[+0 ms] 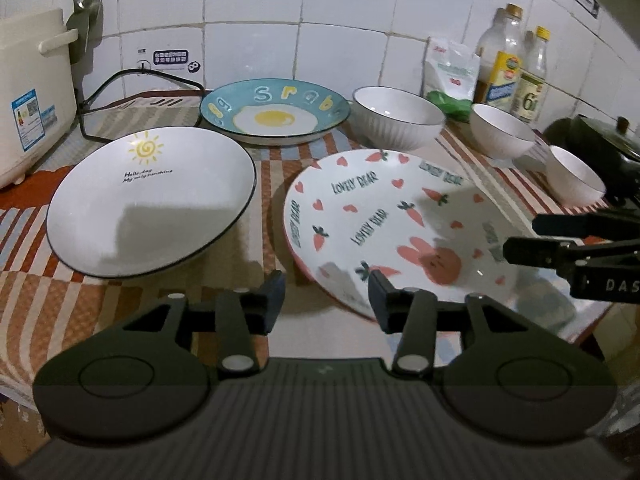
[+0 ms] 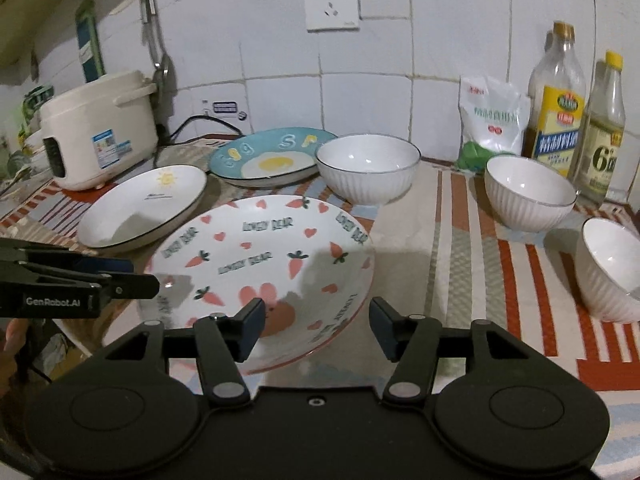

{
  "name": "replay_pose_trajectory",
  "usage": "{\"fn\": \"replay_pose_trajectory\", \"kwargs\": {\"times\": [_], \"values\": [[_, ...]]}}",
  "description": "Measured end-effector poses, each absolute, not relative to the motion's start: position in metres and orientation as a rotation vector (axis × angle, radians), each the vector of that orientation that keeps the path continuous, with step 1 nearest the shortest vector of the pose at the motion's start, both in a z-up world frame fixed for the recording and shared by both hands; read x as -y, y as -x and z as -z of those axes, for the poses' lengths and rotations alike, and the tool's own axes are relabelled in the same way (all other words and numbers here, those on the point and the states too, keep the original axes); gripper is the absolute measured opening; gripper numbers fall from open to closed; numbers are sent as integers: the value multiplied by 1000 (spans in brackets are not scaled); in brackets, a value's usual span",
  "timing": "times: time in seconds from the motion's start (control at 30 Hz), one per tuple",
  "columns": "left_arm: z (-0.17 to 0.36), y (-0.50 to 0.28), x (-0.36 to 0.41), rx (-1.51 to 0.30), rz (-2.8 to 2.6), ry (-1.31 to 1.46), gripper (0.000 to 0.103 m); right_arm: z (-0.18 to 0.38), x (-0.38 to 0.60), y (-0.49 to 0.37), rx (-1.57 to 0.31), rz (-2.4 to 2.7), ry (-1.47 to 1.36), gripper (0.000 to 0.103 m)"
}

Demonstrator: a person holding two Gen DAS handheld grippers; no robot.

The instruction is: Organize plates and bowls

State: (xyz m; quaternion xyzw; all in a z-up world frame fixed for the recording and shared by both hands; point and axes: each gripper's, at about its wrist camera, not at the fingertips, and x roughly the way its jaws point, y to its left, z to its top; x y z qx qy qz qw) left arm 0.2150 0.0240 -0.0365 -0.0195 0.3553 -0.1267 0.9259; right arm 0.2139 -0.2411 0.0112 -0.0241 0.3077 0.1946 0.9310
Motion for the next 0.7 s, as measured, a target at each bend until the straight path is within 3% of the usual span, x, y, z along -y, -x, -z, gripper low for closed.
{"fn": "replay_pose_trajectory", "kwargs": {"times": [0.47, 0.7], "values": [[-8, -140, -50, -639, 241, -98, 71, -57, 226, -150, -678, -518, 22, 68], [-23, -118, -71, -646, 276, -117, 74, -79, 204, -126, -660, -606, 5, 69]]}}
